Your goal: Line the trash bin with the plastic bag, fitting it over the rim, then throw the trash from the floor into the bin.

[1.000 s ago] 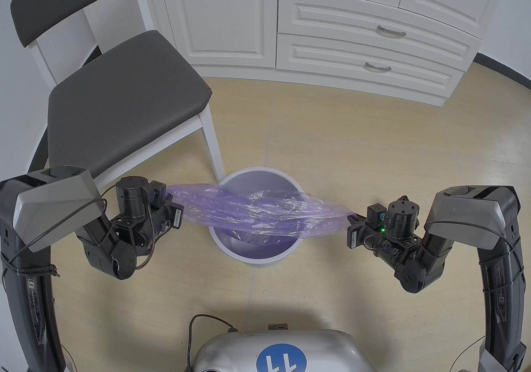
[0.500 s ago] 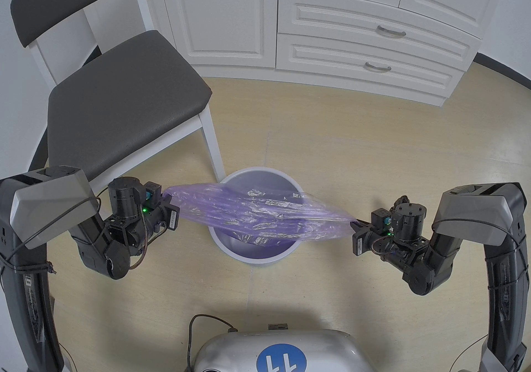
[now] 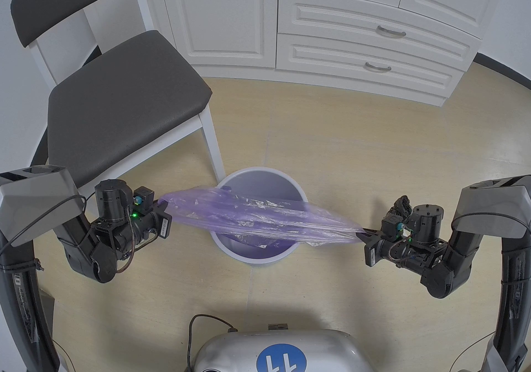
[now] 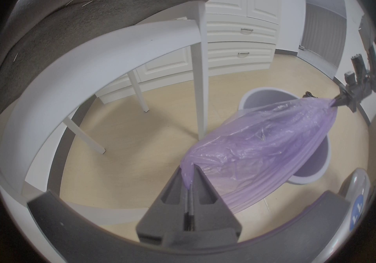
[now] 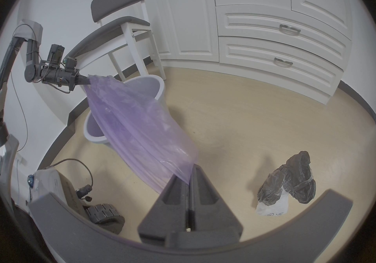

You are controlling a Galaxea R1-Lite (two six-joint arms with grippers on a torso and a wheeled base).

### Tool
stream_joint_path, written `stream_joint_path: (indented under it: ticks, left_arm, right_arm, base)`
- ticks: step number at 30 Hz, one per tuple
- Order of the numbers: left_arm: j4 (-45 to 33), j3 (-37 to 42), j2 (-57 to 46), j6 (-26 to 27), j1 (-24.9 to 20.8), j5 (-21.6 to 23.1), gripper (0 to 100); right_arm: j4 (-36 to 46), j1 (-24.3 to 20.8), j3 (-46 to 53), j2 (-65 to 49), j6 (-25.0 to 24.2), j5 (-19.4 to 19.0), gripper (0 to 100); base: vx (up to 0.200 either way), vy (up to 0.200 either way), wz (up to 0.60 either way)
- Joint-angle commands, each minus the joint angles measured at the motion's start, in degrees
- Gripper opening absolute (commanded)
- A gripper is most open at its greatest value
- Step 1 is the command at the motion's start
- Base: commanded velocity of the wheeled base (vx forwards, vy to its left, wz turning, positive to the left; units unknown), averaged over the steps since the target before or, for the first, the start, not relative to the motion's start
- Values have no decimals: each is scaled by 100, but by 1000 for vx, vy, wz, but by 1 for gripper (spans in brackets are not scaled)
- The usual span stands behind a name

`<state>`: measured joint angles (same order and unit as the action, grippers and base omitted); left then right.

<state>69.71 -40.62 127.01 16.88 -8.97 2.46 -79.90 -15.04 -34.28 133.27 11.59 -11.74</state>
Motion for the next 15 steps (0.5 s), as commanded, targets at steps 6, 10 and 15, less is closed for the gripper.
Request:
stream_joint_path:
  ticks: [6,10,15]
  left_arm:
    - [-10,564,-80,641,89,466,0]
    - [-98,696,-168,790,97,501,0]
    - [-423,810,-529,790,124,571,0]
  right_arm:
    - [9,28,501,-108,581,-285,0]
    - [9,133,730,-249,950,-382,0]
    - [18,212,870,-495,1064,-417,0]
  base:
    - [0,0,0]
    - [0,0,0]
    - [0,0,0]
